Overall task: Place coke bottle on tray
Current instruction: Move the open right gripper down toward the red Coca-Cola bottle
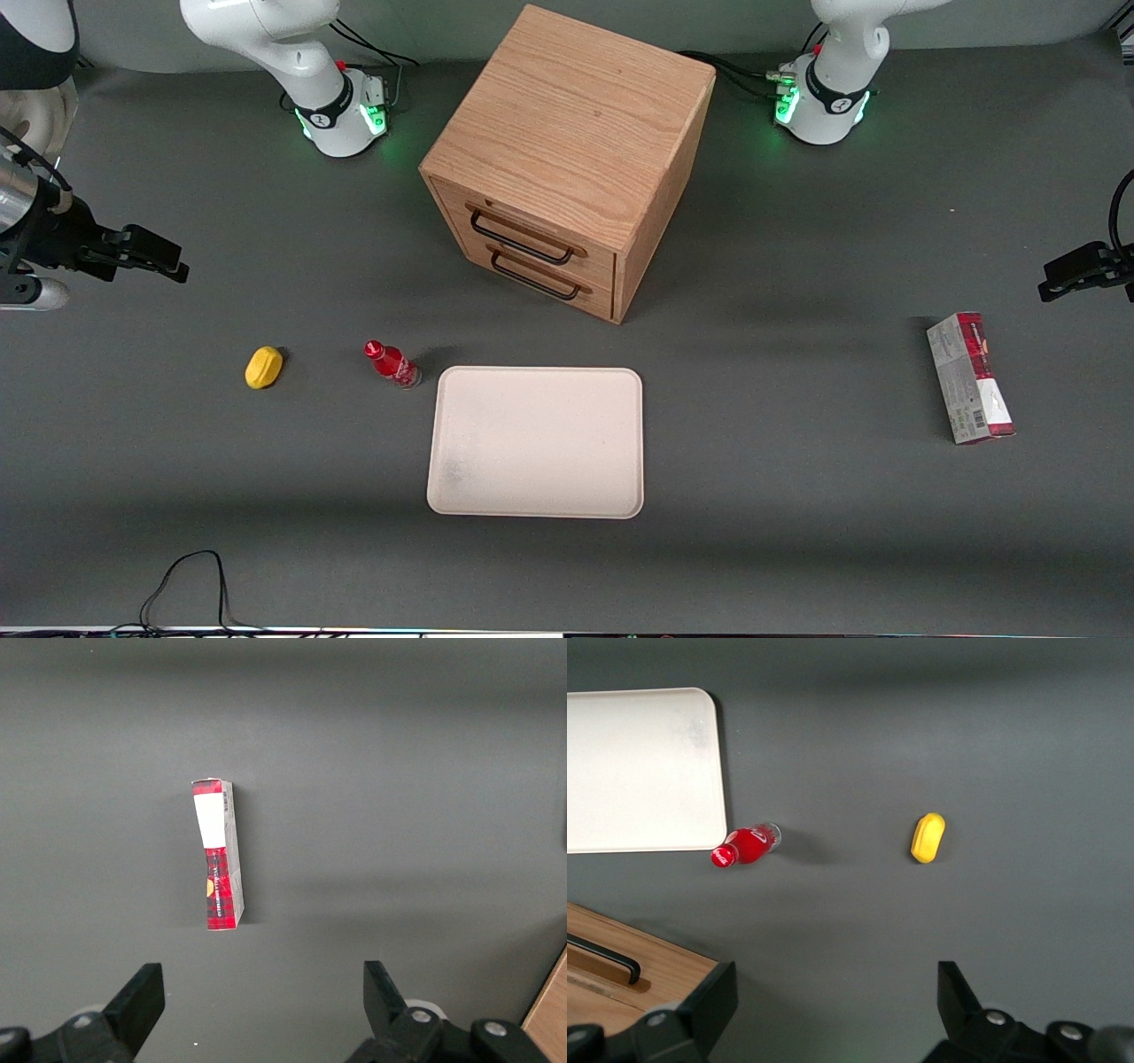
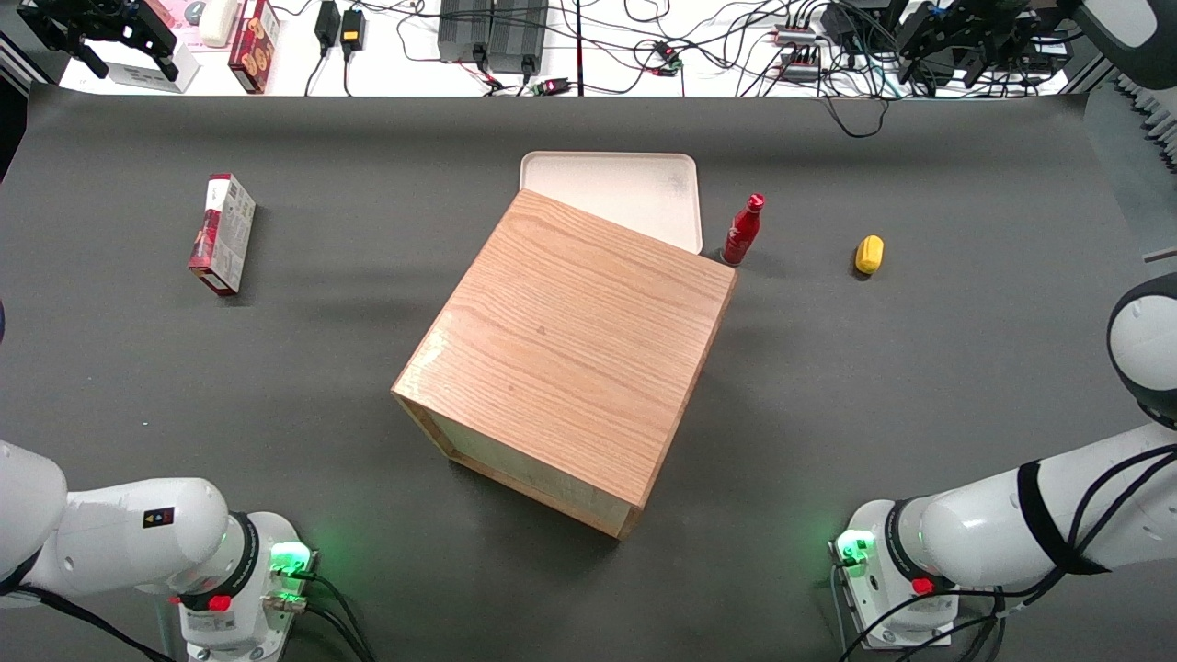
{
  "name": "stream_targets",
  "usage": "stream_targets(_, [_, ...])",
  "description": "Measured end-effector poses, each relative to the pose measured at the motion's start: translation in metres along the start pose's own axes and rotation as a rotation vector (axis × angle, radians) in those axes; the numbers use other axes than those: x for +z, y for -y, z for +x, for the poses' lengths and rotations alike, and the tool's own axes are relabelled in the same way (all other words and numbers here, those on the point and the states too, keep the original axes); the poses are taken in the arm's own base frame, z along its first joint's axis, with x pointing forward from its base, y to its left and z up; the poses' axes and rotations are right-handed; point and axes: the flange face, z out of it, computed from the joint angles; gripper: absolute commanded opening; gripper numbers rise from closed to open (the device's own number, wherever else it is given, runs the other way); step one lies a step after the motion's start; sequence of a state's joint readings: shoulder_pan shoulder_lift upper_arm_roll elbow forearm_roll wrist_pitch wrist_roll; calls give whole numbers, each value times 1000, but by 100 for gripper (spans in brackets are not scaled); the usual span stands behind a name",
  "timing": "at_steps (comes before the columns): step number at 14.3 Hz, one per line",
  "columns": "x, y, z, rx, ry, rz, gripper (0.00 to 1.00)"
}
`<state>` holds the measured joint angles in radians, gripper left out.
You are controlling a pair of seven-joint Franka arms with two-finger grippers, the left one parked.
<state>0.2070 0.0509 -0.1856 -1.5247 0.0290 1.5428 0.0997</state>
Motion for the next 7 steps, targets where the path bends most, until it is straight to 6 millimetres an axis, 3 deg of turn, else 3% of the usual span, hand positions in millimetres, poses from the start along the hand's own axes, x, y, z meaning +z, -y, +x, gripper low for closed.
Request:
stream_targets(4, [0, 0, 0, 0, 1, 1, 100])
stream_targets(7, [-2, 13, 2, -19, -26, 5, 100])
